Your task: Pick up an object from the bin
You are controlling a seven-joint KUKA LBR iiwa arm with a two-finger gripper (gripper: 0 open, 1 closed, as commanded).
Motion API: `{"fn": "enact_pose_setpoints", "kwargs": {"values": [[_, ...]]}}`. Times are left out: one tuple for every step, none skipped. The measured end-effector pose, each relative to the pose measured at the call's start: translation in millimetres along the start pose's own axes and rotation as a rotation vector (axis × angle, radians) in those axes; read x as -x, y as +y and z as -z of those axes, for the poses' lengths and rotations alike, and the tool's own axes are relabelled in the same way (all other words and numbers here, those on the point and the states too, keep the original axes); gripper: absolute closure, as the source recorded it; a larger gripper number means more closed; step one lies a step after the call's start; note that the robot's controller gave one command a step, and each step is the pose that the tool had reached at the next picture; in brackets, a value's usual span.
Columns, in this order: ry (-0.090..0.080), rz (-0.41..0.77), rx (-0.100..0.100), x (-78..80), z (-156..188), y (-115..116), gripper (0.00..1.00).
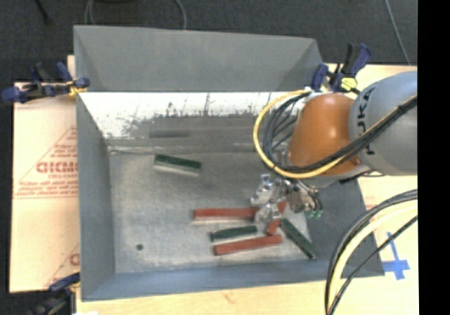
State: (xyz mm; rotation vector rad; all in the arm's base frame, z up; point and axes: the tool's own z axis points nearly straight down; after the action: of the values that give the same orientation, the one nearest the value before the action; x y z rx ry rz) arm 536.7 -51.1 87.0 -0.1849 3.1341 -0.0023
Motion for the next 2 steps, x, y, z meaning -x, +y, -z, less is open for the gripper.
{"fn": "enact_pose_setpoints", "kwargs": {"values": [[0.001, -0.015, 0.001, 2.7, 21.8, -6.0, 1.00], [-0.001, 0.003, 0.000, 7.6, 41.0, -9.8, 1.00]]}}
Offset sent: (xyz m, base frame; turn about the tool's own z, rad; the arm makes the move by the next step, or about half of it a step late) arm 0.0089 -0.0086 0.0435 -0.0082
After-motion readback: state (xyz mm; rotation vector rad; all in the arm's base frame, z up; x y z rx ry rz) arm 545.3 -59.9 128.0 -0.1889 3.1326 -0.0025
